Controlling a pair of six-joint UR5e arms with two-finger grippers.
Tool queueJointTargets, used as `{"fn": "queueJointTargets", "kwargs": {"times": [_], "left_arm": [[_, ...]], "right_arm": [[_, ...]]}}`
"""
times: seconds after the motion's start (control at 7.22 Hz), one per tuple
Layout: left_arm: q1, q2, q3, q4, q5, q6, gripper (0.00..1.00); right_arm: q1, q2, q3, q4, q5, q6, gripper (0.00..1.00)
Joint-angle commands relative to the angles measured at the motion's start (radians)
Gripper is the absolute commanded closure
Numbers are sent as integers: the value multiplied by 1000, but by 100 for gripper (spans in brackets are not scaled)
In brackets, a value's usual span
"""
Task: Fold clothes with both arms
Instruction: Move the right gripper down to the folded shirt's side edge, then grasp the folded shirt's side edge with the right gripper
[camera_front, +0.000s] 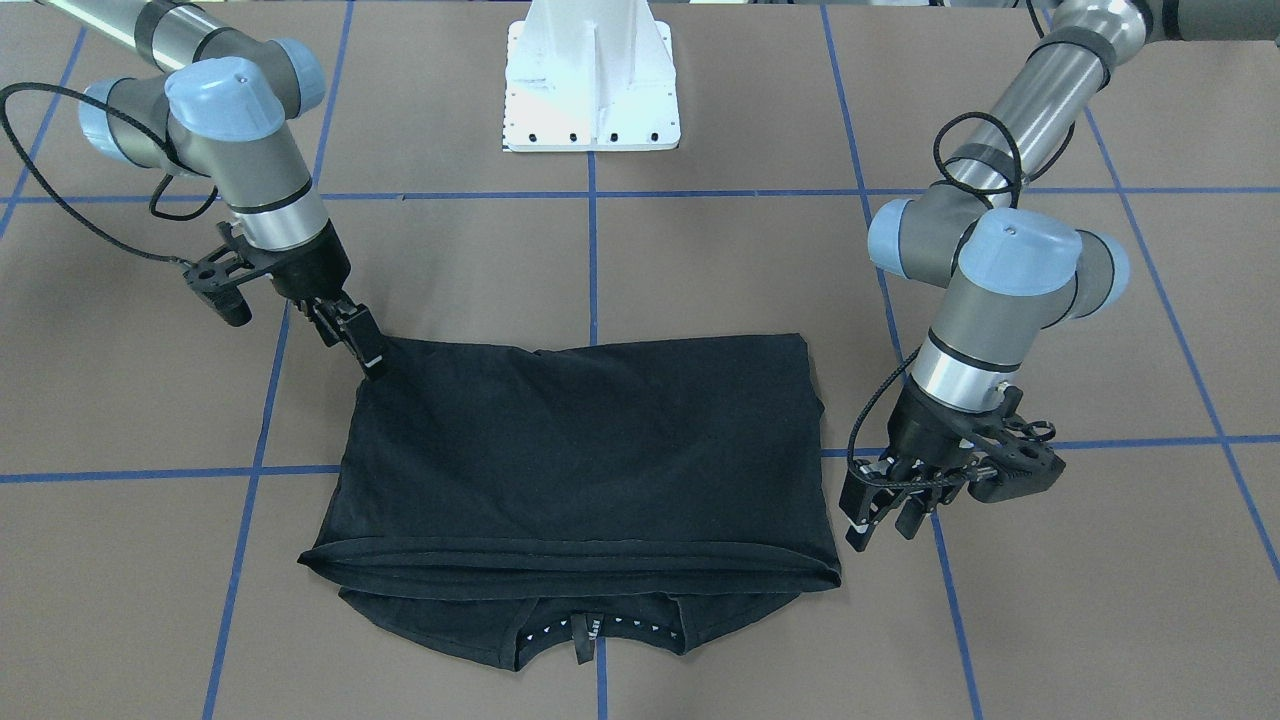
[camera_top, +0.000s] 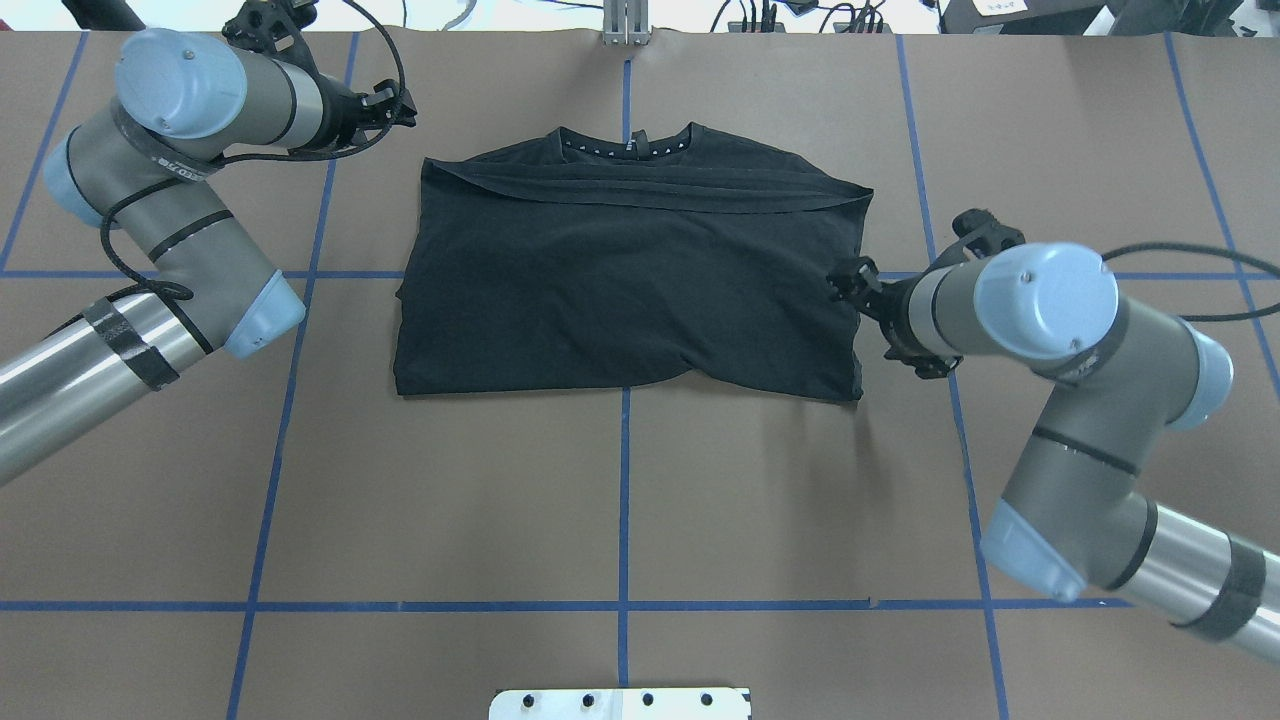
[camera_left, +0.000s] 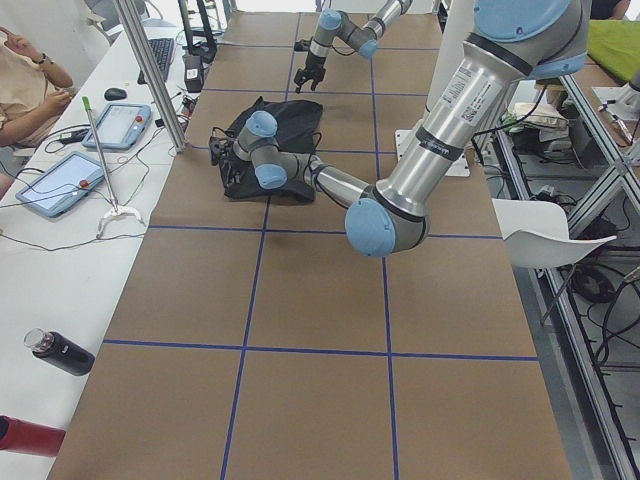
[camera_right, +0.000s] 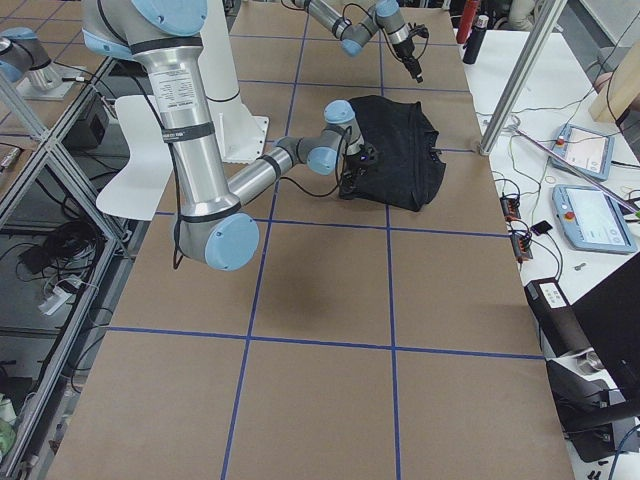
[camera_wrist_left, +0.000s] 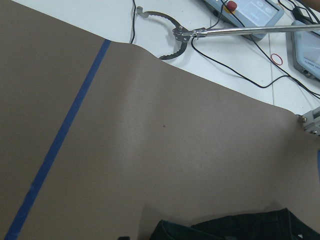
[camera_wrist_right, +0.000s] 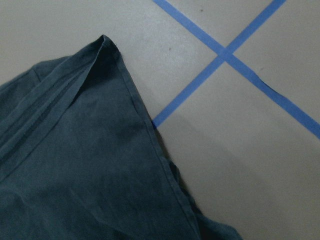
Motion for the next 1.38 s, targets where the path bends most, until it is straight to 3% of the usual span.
{"fn": "queueJointTargets", "kwargs": {"times": [0.0,0.55,0.69,1.11,1.25], "left_arm": [[0,1,-2,0,0,0,30],[0,3,-5,0,0,-2,30],[0,4,-6,0,0,-2,30],[0,7,-5,-1,2,-2,31],[0,7,-5,-1,2,0,31]], "right_arm": [[-130,-22,7,-10,-122,-121,30],[-141,-48,7,-35,-130,-246,36],[-141,-45,4,-36,-130,-249,50],[-127,-42,-1,-38,-132,-286,53],[-127,-42,-2,-38,-132,-287,63]]}}
